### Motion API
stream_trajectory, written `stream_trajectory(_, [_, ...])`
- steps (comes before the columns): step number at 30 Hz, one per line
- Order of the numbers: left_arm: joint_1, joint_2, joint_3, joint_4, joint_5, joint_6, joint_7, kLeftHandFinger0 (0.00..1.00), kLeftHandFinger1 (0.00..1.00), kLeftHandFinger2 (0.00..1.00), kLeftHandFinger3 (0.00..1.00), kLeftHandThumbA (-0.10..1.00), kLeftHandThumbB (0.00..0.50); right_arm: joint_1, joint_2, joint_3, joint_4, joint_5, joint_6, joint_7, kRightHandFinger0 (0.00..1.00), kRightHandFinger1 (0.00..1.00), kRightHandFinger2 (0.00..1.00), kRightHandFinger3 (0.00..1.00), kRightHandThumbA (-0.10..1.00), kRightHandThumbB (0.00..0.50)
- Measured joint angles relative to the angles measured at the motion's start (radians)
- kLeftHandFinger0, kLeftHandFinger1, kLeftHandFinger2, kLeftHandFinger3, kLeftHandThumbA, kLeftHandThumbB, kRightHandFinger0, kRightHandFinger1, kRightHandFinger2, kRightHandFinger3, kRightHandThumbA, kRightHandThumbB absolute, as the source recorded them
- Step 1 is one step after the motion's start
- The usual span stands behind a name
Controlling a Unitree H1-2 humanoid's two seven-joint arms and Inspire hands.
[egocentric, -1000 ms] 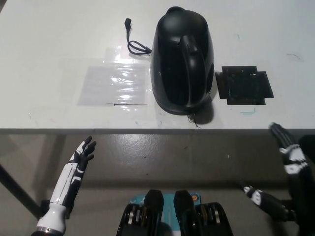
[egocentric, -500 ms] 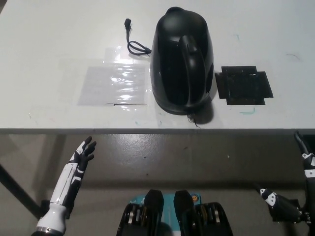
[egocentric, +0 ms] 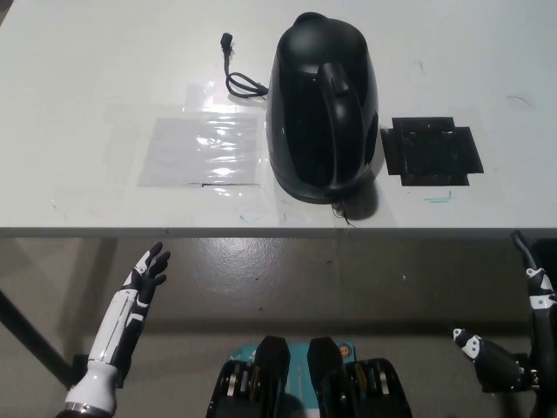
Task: A kettle is kept at the center of the table close to the robot and the robot uses its right index finger to press downwards on the transparent start boiling button
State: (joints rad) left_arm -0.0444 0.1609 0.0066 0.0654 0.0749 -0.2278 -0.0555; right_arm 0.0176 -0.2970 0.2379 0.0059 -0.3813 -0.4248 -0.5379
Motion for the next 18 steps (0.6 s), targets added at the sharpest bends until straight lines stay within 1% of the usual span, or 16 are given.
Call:
stream_trajectory(3, [0.000, 0.000, 0.000, 0.000, 0.000, 0.000, 0.000, 1.00, 1.00, 1.00, 1.00, 1.00, 0.195, -0.006, -0.006, 0.007, 0.001, 0.000, -0.001, -0.010, 1.00, 1.00, 1.00, 1.00, 1.00, 0.263])
stream_trajectory(5, [0.000, 0.000, 0.000, 0.000, 0.000, 0.000, 0.000, 1.00, 1.00, 1.00, 1.00, 1.00, 0.209, -0.012, -0.010, 0.011, 0.003, 0.000, -0.001, -0.017, 1.00, 1.00, 1.00, 1.00, 1.00, 0.262])
stream_trajectory(6, [0.000, 0.000, 0.000, 0.000, 0.000, 0.000, 0.000, 1.00, 1.00, 1.00, 1.00, 1.00, 0.224, -0.014, -0.012, 0.013, 0.004, 0.000, -0.002, -0.018, 1.00, 1.00, 1.00, 1.00, 1.00, 0.253])
stream_trajectory(9, [0.000, 0.000, 0.000, 0.000, 0.000, 0.000, 0.000, 1.00, 1.00, 1.00, 1.00, 1.00, 0.227, -0.022, -0.013, 0.017, 0.014, -0.003, -0.003, -0.022, 1.00, 1.00, 1.00, 1.00, 1.00, 0.247])
stream_trajectory(11, [-0.001, 0.000, 0.000, 0.000, 0.000, 0.000, 0.000, 1.00, 1.00, 1.00, 1.00, 1.00, 0.218, -0.026, -0.012, 0.021, 0.033, -0.005, -0.004, -0.023, 1.00, 1.00, 1.00, 1.00, 1.00, 0.247])
stream_trajectory(12, [-0.001, 0.000, 0.000, 0.000, 0.000, 0.000, 0.000, 1.00, 1.00, 1.00, 1.00, 1.00, 0.205, -0.028, -0.012, 0.024, 0.042, -0.006, -0.004, -0.023, 1.00, 1.00, 1.00, 1.00, 1.00, 0.234])
stream_trajectory(13, [-0.001, 0.000, 0.000, 0.000, 0.000, 0.000, 0.000, 1.00, 1.00, 1.00, 1.00, 1.00, 0.197, -0.030, -0.013, 0.028, 0.054, -0.006, -0.004, -0.023, 1.00, 1.00, 1.00, 1.00, 1.00, 0.236])
stream_trajectory(16, [-0.001, 0.000, 0.000, 0.000, 0.003, -0.001, 0.000, 1.00, 1.00, 1.00, 1.00, 1.00, 0.195, -0.035, -0.013, 0.057, 0.084, -0.001, -0.005, -0.024, 1.00, 1.00, 1.00, 1.00, 1.00, 0.235])
stream_trajectory(18, [0.000, 0.000, 0.001, 0.000, 0.004, -0.001, 0.000, 1.00, 1.00, 1.00, 1.00, 1.00, 0.181, -0.038, -0.013, 0.062, 0.094, 0.001, -0.005, -0.023, 1.00, 1.00, 1.00, 1.00, 1.00, 0.255])
